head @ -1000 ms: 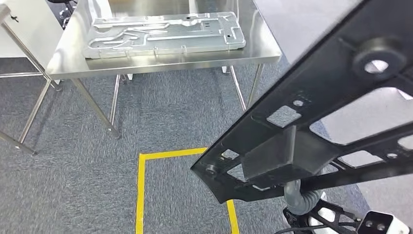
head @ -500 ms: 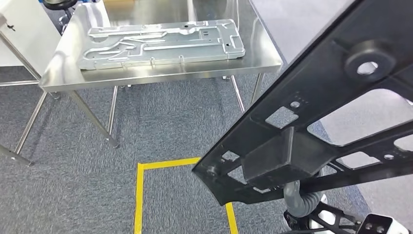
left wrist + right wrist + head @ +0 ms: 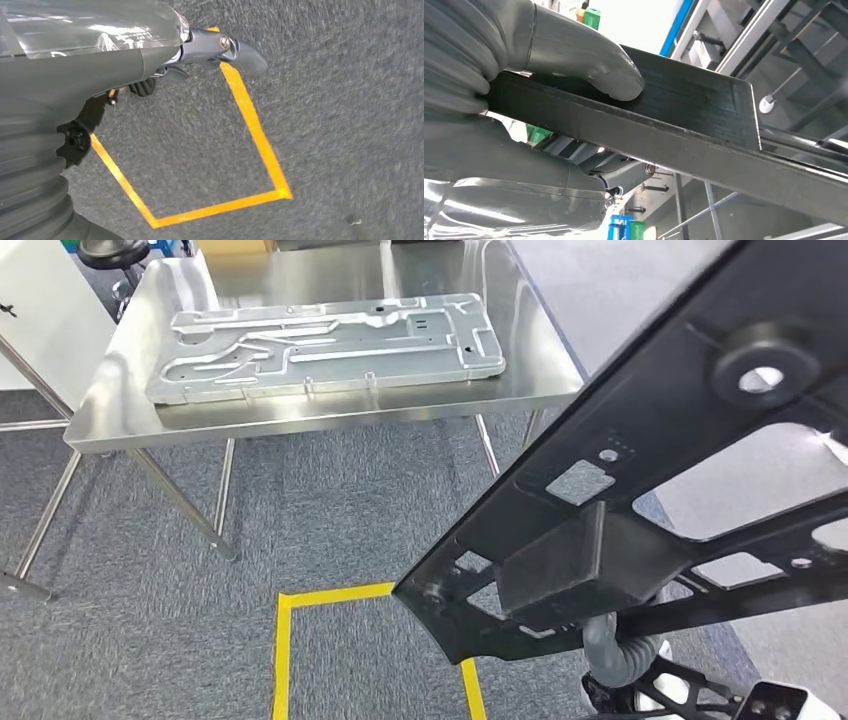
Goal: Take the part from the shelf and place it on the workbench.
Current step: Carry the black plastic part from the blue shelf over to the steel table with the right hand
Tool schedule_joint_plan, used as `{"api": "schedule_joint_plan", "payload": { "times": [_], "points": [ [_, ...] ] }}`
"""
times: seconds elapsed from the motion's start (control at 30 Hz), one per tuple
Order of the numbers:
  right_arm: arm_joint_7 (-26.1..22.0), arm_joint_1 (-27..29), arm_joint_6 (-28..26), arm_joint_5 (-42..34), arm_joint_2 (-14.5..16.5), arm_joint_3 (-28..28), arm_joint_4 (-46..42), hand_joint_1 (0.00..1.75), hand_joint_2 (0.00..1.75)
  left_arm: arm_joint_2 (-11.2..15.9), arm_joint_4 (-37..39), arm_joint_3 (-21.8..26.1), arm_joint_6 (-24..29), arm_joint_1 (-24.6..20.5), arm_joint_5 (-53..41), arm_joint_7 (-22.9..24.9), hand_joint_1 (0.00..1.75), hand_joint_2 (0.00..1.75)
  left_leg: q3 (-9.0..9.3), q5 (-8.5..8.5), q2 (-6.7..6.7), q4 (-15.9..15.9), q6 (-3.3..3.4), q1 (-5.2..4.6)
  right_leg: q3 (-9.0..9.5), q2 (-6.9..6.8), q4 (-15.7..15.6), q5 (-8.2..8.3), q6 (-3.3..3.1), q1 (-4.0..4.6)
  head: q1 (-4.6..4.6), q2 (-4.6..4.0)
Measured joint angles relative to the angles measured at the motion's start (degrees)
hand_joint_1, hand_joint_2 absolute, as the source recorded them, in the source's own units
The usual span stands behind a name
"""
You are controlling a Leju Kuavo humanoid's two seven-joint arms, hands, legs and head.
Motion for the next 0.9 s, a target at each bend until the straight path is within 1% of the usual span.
{"api": "schedule_joint_plan", "payload": {
  "times": [0.03,0.07,0.1,0.17,0.2,0.23,0.27,0.33,0.37,0.4,0.43,0.47,0.5,0.53,0.57,0.6,0.67,0.7,0.73,0.77,0.8,0.83,0.87,0.9],
  "points": [
    [-0.01,-0.03,-0.04,-0.01,0.00,0.00,-0.03,1.75,1.75,-0.01,0.00,0.00,-0.02,-0.03,0.04,-0.01,0.00,1.75,0.62,-0.16,-0.04,-0.37,0.32,0.14,-0.29,-0.08,1.34,-0.12,0.29,-0.03,0.00,0.00],
    [-0.02,-0.07,-0.07,-0.01,0.00,0.00,-0.07,1.75,1.75,-0.02,0.00,0.00,-0.04,-0.08,0.08,-0.02,0.00,1.75,1.30,-0.30,-0.09,-0.64,0.60,0.24,-1.35,-0.15,3.58,-0.76,0.53,-0.09,0.00,0.00],
    [-0.02,-0.06,-0.08,-0.01,0.00,0.01,-0.09,1.75,1.75,-0.03,0.00,0.00,-0.06,-0.11,0.08,-0.02,0.00,1.75,1.78,-0.53,-0.07,-0.85,0.80,0.28,-3.20,-0.23,6.76,-1.81,0.74,-0.20,0.00,0.00],
    [-0.01,0.01,-0.09,0.00,-0.01,0.01,-0.09,1.75,1.75,-0.02,0.00,0.00,-0.07,-0.14,0.08,-0.02,0.00,1.75,2.51,-1.19,-0.09,-0.93,1.00,0.29,-7.99,-0.27,13.35,-4.70,1.15,-0.36,0.00,0.00],
    [0.00,0.06,-0.12,0.01,-0.02,0.01,-0.09,1.75,1.75,-0.01,0.00,0.00,-0.07,-0.10,0.08,-0.02,0.00,1.75,2.93,-1.61,-0.12,-0.93,0.98,0.29,-9.87,-0.31,15.07,-5.59,1.29,-0.46,0.00,0.00],
    [0.01,0.09,-0.18,0.01,-0.02,0.00,-0.09,1.75,1.75,-0.01,0.00,0.00,-0.07,-0.05,0.08,-0.02,0.00,1.75,3.47,-2.08,-0.16,-0.93,0.93,0.30,-10.90,-0.36,15.05,-5.48,1.43,-0.55,0.00,0.00],
    [0.01,0.11,-0.26,0.05,-0.02,0.00,-0.09,1.75,1.75,-0.02,0.00,0.00,-0.07,-0.02,0.08,-0.02,0.00,1.75,4.13,-2.58,-0.20,-0.93,0.83,0.31,-10.99,-0.42,13.23,-4.07,1.46,-0.62,0.00,0.00],
    [0.00,0.16,-0.55,0.13,-0.02,0.01,-0.09,1.75,1.75,-0.03,0.00,0.00,-0.09,-0.01,0.08,-0.02,0.00,1.75,5.57,-3.68,-0.26,-0.86,0.47,0.28,-9.51,-0.51,6.20,1.67,1.15,-0.60,0.01,0.00],
    [0.00,0.20,-0.68,0.16,-0.02,0.02,-0.07,1.75,1.75,-0.03,0.00,0.00,-0.10,-0.03,0.08,-0.02,0.00,1.75,6.11,-4.23,-0.30,-0.86,0.19,0.22,-8.81,-0.56,3.35,3.48,0.81,-0.48,0.02,0.00],
    [0.01,0.27,-0.79,0.16,-0.02,0.02,-0.06,1.75,1.75,-0.03,0.00,-0.01,-0.10,-0.07,0.08,0.00,0.00,1.75,6.53,-4.76,-0.31,-0.94,-0.16,0.14,-8.30,-0.58,1.48,4.68,0.43,-0.34,0.02,0.00],
    [0.01,0.34,-0.83,0.17,-0.03,0.03,-0.06,1.75,1.75,-0.02,0.00,-0.01,-0.11,-0.11,0.08,0.01,0.00,1.75,6.99,-5.01,-0.33,-0.77,-0.53,0.05,-8.05,-0.55,0.77,4.78,0.00,-0.25,0.01,0.00],
    [0.01,0.37,-0.85,0.17,-0.03,0.03,-0.07,1.75,1.75,-0.02,0.00,-0.02,-0.12,-0.14,0.08,0.01,0.00,1.75,7.35,-5.16,-0.35,-0.72,-0.94,0.01,-7.60,-0.50,0.64,4.42,-0.45,-0.21,0.00,0.00],
    [0.01,0.41,-0.86,0.17,-0.04,0.02,-0.09,1.75,1.75,-0.01,0.00,-0.02,-0.13,-0.18,0.08,0.01,0.00,1.75,7.72,-5.35,-0.32,-0.38,-1.30,0.05,-6.97,-0.44,0.32,4.67,-0.87,-0.29,-0.01,0.00],
    [0.00,0.41,-0.86,0.16,-0.04,0.02,-0.10,1.75,1.75,-0.01,0.01,-0.02,-0.13,-0.24,0.08,-0.01,0.00,1.75,7.76,-5.55,-0.30,0.59,-1.62,0.12,-6.33,-0.41,0.07,4.60,-1.26,-0.37,-0.01,0.00],
    [-0.01,0.39,-0.86,0.16,-0.04,0.02,-0.11,1.75,1.75,-0.03,0.01,-0.02,-0.13,-0.31,0.07,-0.01,0.00,1.75,7.05,-6.20,-0.29,2.33,-1.92,0.22,-5.72,-0.42,-0.07,4.42,-1.57,-0.41,-0.01,0.00],
    [-0.01,0.40,-0.86,0.16,-0.04,0.02,-0.11,1.75,1.75,-0.04,0.01,-0.03,-0.13,-0.36,0.03,-0.01,0.00,1.75,5.49,-7.26,-0.28,5.10,-2.13,0.34,-5.29,-0.44,-0.17,4.22,-1.78,-0.44,-0.01,0.00],
    [-0.01,0.40,-0.89,0.13,-0.07,0.01,-0.09,1.75,1.75,-0.03,0.01,-0.04,-0.13,-0.33,-0.04,-0.01,0.00,1.75,0.83,-10.01,-0.29,12.00,-2.39,0.42,-4.75,-0.39,-0.16,3.57,-1.99,-0.40,-0.02,0.00],
    [0.00,0.43,-0.92,0.08,-0.08,0.01,-0.08,1.75,1.75,-0.02,0.01,-0.04,-0.13,-0.25,-0.07,-0.02,0.00,1.75,-1.22,-10.86,-0.29,14.31,-2.41,0.42,-4.41,-0.33,-0.16,3.19,-2.00,-0.39,-0.02,0.00],
    [0.01,0.46,-0.94,0.02,-0.09,0.00,-0.08,1.75,1.75,-0.01,0.02,-0.03,-0.13,-0.15,-0.03,-0.02,0.00,1.75,-2.51,-10.70,-0.28,14.88,-2.38,0.43,-3.94,-0.26,-0.15,2.77,-1.97,-0.38,-0.02,0.00],
    [0.01,0.49,-0.96,-0.07,-0.10,0.00,-0.07,1.75,1.75,-0.01,0.02,-0.03,-0.13,-0.06,0.00,-0.01,0.00,1.75,-2.86,-9.24,-0.28,13.45,-2.31,0.44,-3.31,-0.21,-0.15,2.29,-1.89,-0.38,-0.02,0.00],
    [0.01,0.50,-0.96,-0.15,-0.12,0.00,-0.07,1.75,1.75,0.00,0.02,-0.02,-0.13,0.00,0.04,-0.01,0.00,1.75,-2.37,-6.65,-0.26,10.35,-2.19,0.45,-2.59,-0.18,-0.16,1.77,-1.77,-0.38,-0.02,0.00],
    [0.01,0.51,-0.95,-0.25,-0.14,0.00,-0.07,1.75,1.75,0.03,0.02,-0.02,-0.13,0.07,0.07,-0.01,0.00,1.75,-1.57,-3.68,-0.21,6.68,-2.04,0.42,-1.87,-0.20,-0.17,1.24,-1.60,-0.37,-0.02,0.00],
    [0.01,0.53,-0.93,-0.37,-0.16,-0.01,-0.04,1.75,1.75,0.06,0.02,-0.03,-0.13,0.10,0.07,-0.01,0.00,1.75,-0.87,-2.14,-0.14,3.78,-1.83,0.28,-1.26,-0.17,-0.15,0.76,-1.35,-0.32,-0.02,0.00],
    [0.01,0.53,-0.91,-0.51,-0.19,-0.02,-0.02,1.75,1.75,0.09,0.02,-0.04,-0.14,0.12,0.02,-0.01,0.00,1.75,-0.35,-1.32,-0.08,1.97,-1.51,0.13,-0.85,-0.15,-0.21,0.32,-1.00,-0.26,-0.02,0.00]
  ]
}}
